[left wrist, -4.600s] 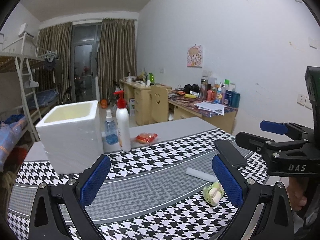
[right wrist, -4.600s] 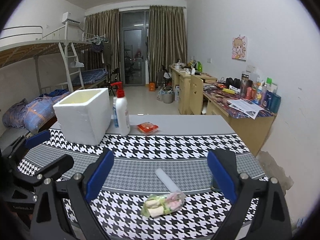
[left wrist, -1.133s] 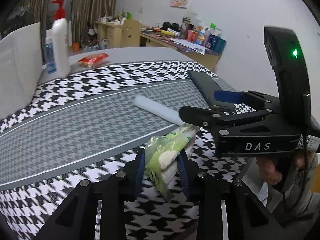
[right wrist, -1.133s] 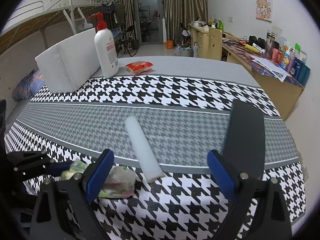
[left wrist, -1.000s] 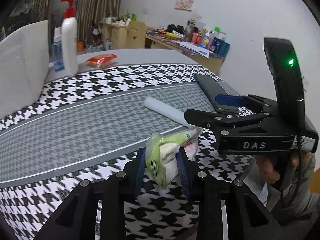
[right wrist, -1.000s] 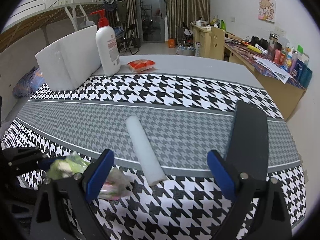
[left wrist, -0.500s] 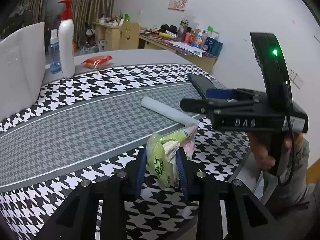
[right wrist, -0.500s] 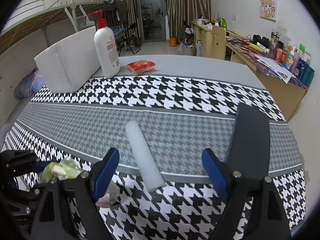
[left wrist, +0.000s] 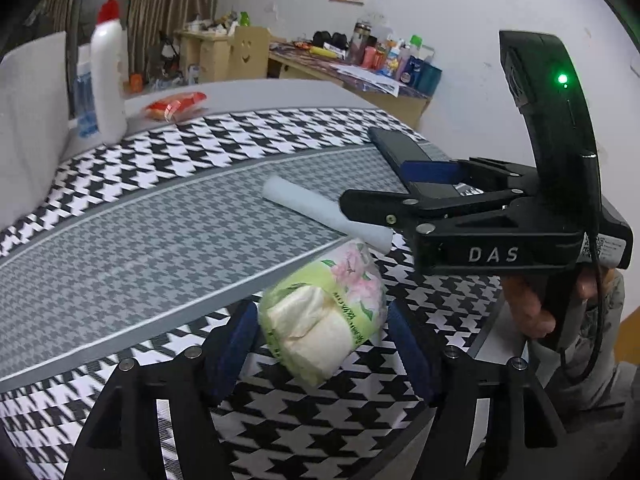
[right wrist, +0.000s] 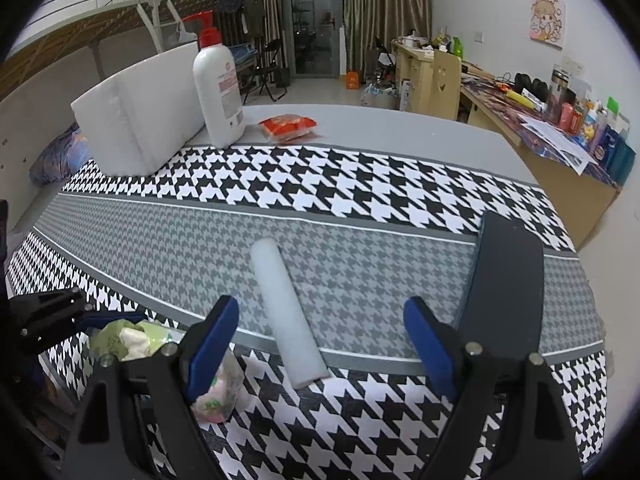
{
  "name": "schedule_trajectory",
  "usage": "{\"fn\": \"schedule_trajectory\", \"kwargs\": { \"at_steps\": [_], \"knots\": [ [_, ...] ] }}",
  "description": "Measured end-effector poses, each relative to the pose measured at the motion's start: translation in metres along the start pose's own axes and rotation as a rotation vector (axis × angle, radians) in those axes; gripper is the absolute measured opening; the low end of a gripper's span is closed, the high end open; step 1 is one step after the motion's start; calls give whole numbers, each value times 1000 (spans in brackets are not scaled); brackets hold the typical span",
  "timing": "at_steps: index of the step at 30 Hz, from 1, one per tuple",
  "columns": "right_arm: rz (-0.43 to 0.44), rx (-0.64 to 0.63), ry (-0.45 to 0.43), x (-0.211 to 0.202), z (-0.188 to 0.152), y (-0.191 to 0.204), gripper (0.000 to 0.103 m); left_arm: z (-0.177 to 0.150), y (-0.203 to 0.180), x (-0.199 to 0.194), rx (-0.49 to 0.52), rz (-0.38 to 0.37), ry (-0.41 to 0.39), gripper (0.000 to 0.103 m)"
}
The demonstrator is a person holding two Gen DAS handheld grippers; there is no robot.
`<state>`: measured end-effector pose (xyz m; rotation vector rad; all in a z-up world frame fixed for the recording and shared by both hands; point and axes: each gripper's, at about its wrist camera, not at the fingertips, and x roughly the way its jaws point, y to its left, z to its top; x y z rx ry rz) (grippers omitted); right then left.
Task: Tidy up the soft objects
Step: 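Lift the tissue pack with the left gripper while the right grips the white foam tube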
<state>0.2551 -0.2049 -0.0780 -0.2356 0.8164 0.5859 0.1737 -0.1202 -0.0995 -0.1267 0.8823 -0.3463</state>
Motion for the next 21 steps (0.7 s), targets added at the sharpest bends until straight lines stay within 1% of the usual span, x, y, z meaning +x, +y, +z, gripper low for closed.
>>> {"fn": "schedule_trajectory", "kwargs": {
  "at_steps": [3, 4, 7, 9, 11, 12, 13, 21],
  "knots": [
    [-6, -21, 11, 4, -1, 3, 88, 2, -1, 5, -5, 18, -5, 47],
    [-5, -23, 13, 5, -1, 3, 88, 3, -1, 6, -8, 16, -6, 43],
    [-2, -25, 17, 6, -1, 3, 88, 3, -2, 7, 0, 12, -6, 36],
    [-6, -27, 17, 6, -1, 3, 88, 3, 0, 6, -6, 2, -4, 33],
    [-7, -28, 18, 7, -1, 3, 83, 3, 5, 0, -19, 8, -16, 33],
    [-5, -27, 24, 8, 0, 2, 78, 3, 9, -4, -27, 13, -22, 33],
    [0, -23, 33, 10, 0, 2, 76, 3, 13, -8, -38, 16, -29, 33],
    [17, -55, 56, 17, -1, 12, 64, -1, 30, -22, -75, 60, -58, 33]
  ]
}}
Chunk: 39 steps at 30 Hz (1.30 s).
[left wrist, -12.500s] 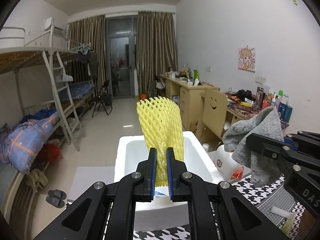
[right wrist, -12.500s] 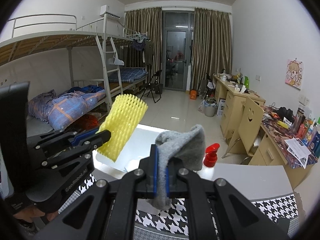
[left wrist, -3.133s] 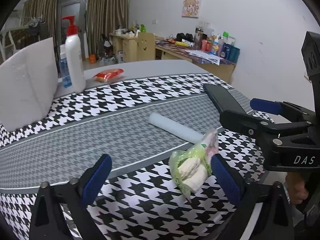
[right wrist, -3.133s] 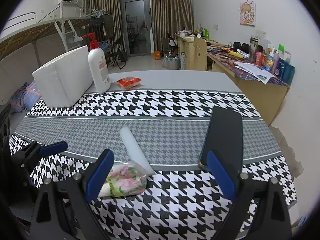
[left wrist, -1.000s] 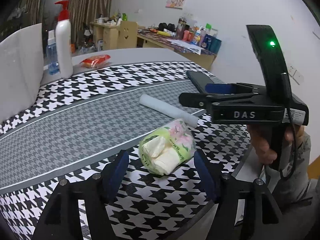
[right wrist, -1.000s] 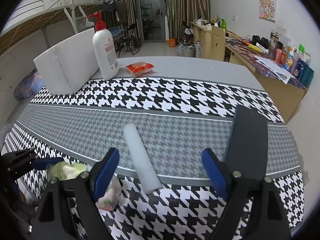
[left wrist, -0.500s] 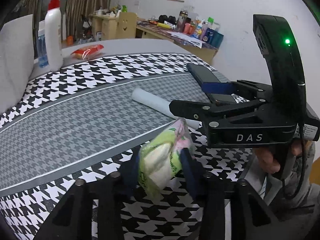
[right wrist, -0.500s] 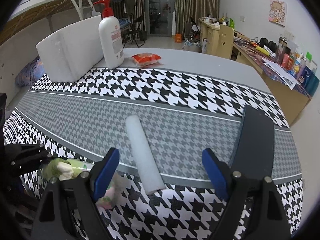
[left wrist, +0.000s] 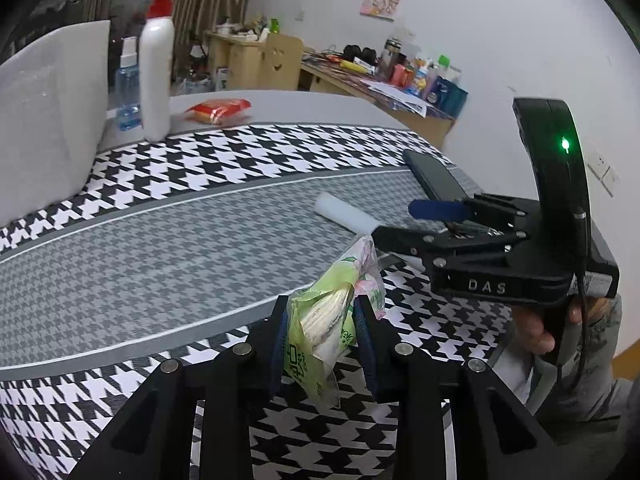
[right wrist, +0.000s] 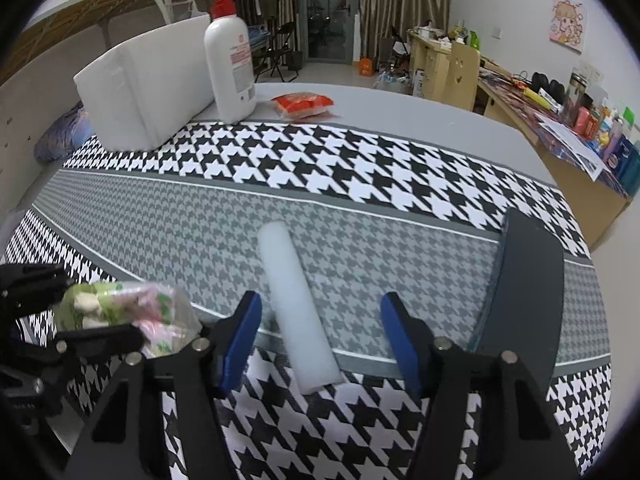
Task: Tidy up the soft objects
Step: 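Lift the tissue pack with the left gripper while the right grips the white foam tube, then carry the tissue pack and white tube over the white foam box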
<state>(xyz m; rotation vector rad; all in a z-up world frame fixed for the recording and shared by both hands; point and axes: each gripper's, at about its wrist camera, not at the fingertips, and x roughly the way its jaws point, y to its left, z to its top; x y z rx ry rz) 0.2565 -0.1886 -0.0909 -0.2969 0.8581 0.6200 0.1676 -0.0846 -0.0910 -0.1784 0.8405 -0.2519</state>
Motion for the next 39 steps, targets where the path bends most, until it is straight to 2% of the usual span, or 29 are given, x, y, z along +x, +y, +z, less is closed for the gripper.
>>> {"fn": "schedule_trajectory", "kwargs": {
  "at_steps": [5, 7, 12, 14, 16, 21, 30, 39],
  "knots": [
    [-9, -42, 15, 4, -2, 8, 58, -1, 3, -4, 3, 15, -7, 33],
    [-8, -53, 25, 7, -2, 9, 51, -2, 4, -6, 3, 22, -11, 33],
    [23, -51, 43, 10, -1, 7, 45, -2, 6, -12, -3, 24, -17, 33],
    [29, -47, 43, 10, -1, 5, 37, -1, 7, -15, -6, 30, -21, 33],
    [63, -39, 43, 9, -1, 3, 24, -1, 9, -17, -7, 34, -22, 33],
    [76, -30, 33, 7, 0, 1, 16, 3, 13, -24, -8, 52, -33, 33],
    [100, 42, -56, -26, 7, 10, 16, 13, 24, -53, -17, 97, -104, 33],
    [65, 57, -97, -40, 14, 27, 16, 16, 32, -72, -13, 126, -144, 33]
  ]
}}
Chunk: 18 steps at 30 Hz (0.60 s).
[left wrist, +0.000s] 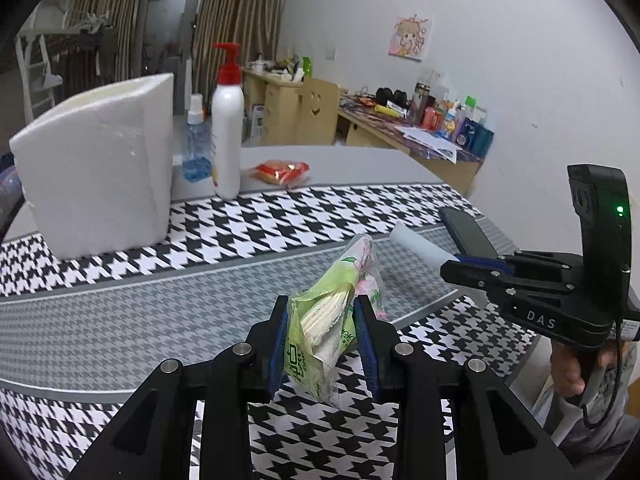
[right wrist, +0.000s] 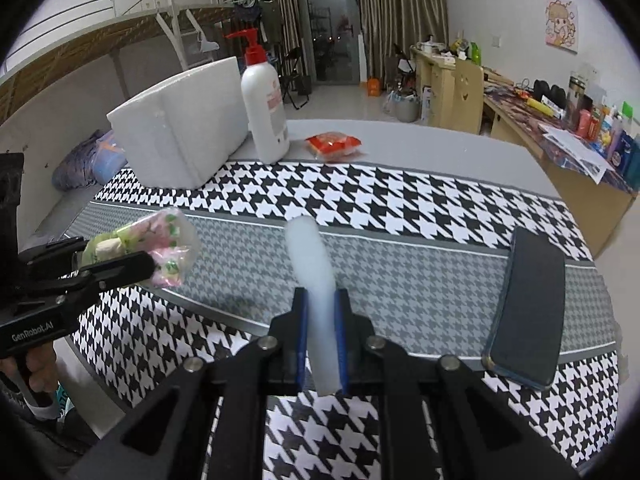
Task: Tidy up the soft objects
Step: 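Carry the tissue pack and white tube over the white foam box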
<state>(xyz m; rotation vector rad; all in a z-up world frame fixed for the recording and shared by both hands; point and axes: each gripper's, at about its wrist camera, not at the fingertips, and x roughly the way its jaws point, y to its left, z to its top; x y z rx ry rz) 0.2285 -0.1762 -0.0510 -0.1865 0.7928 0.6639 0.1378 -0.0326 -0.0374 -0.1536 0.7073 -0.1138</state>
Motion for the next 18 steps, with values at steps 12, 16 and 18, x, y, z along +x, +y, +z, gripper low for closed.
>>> {"fn": "schedule_trajectory", "kwargs": {
  "at_steps": [12, 16, 18],
  "knots": [
    [5, -16, -106, -23, 17, 37, 16, 13, 29, -27, 3, 72, -74, 33],
    [6, -9, -139, -25, 25, 50, 16, 19, 39, -36, 12, 95, -99, 33],
    [7, -7, -148, -25, 28, 56, 16, 22, 45, -40, 18, 112, -116, 33]
  ]
}}
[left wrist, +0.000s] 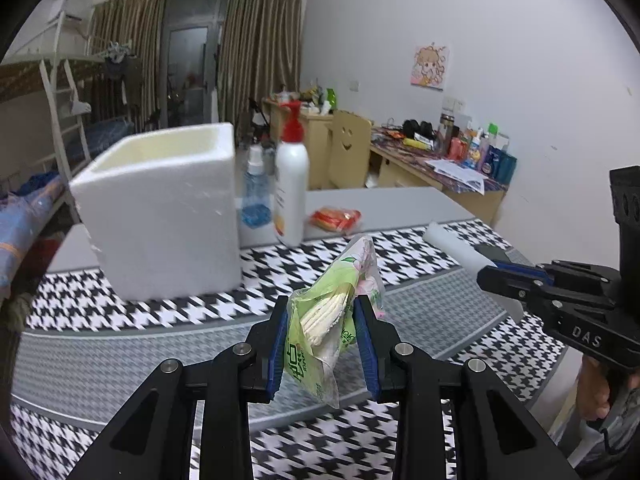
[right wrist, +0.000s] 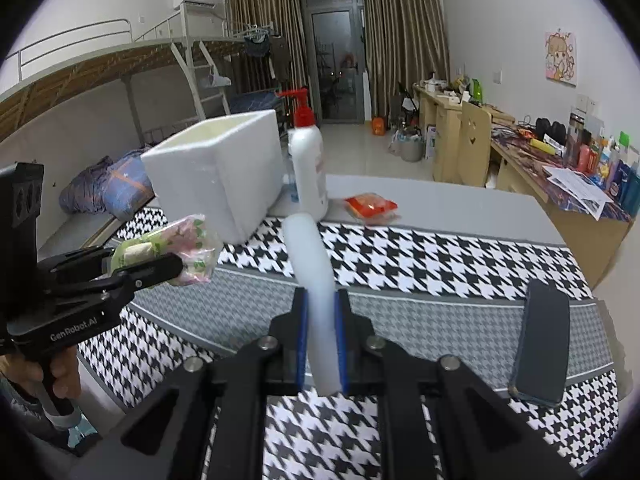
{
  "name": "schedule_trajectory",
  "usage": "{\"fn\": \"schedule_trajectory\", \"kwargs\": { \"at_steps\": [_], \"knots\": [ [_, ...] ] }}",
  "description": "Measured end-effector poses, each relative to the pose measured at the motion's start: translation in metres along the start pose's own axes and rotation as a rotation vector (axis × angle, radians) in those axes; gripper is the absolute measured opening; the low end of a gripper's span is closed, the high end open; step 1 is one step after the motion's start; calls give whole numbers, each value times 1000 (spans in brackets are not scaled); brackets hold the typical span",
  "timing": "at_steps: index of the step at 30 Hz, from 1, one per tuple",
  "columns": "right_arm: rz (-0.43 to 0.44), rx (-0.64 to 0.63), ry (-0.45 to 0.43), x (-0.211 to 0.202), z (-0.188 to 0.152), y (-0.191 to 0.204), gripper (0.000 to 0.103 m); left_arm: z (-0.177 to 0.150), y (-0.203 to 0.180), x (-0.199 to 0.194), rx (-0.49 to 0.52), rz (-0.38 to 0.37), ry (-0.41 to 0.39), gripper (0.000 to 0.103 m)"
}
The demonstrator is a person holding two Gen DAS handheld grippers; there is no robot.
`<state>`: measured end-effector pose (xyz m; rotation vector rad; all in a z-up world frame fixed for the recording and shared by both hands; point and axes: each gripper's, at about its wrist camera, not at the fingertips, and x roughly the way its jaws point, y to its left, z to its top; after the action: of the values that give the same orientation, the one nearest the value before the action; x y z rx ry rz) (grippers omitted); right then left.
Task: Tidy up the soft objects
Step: 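Carry the tissue pack and white tube over the white foam box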
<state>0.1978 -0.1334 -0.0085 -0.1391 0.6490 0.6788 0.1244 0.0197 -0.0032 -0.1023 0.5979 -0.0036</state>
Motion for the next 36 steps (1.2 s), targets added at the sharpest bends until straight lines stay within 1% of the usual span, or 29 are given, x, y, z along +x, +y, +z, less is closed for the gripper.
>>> {"fn": "schedule_trajectory", "kwargs": {
  "at_steps": [6, 10, 18, 30, 36],
  "knots": [
    [-4, -4, -33, 0, 10, 25, 16, 7, 17, -11, 15, 18, -43, 33],
    [-8, -8, -72, -3, 18, 41, 16, 12, 29, -20, 26, 45, -65, 33],
    [5, -25, -95, -1, 37, 68, 16, 25, 50, -30, 19, 117, -114, 33],
    [14, -55, -107, 7, 62, 91, 16, 41, 66, -39, 19, 144, -176, 33],
    [31, -43, -115, 10, 75, 98, 16, 51, 79, -45, 9, 172, -204, 33]
  ]
}}
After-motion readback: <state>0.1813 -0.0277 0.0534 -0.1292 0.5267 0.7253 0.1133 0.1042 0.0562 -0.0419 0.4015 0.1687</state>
